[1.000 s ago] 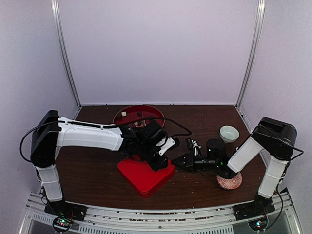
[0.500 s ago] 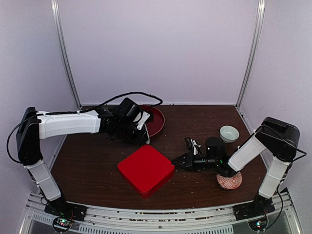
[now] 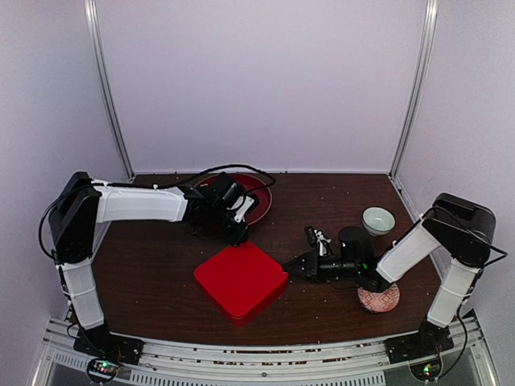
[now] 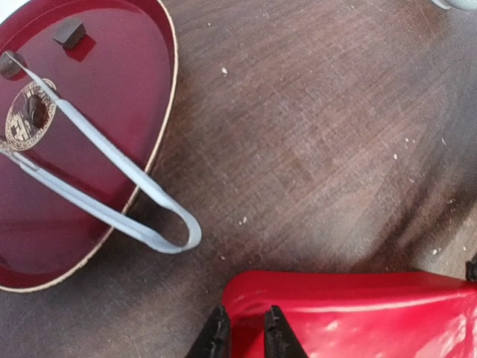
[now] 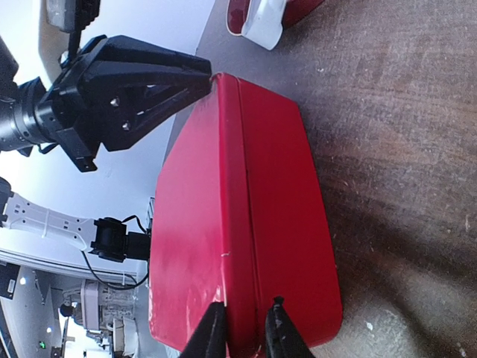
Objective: Pack the chocolate
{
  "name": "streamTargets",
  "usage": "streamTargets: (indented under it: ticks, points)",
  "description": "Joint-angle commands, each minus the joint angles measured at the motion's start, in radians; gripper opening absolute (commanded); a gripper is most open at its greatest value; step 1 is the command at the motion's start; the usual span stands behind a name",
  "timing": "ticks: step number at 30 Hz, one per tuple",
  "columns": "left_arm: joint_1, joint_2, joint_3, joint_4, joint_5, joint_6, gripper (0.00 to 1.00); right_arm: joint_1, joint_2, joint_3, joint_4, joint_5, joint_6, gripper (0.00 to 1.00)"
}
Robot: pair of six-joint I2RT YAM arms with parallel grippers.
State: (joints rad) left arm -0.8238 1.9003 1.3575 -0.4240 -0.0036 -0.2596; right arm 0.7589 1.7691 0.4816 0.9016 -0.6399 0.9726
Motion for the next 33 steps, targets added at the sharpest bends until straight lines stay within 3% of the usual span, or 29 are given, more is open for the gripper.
streamTargets:
  ticks: [1, 11, 17, 26, 33]
  points:
    - [-0.029, -0.112, -0.026, -0.014, 0.021, 0.039, 0.21, 0.014, -0.010, -0.052, -0.245, 0.012, -0.010, 0.23]
    - [-0.204, -0.215, -0.036, 0.011, 0.035, 0.111, 0.30, -0.047, -0.242, -0.053, -0.388, 0.042, -0.076, 0.39]
    - [-0.260, -0.138, -0.007, 0.021, 0.076, 0.121, 0.30, -0.098, -0.327, -0.054, -0.453, 0.046, -0.097, 0.39]
    - [-0.291, 0.095, 0.080, -0.058, 0.128, 0.126, 0.30, -0.166, -0.287, -0.057, -0.451, 0.015, -0.108, 0.36]
    - [-0.291, -0.025, 0.021, -0.079, 0.084, 0.115, 0.28, -0.165, -0.275, -0.015, -0.481, -0.009, -0.137, 0.35]
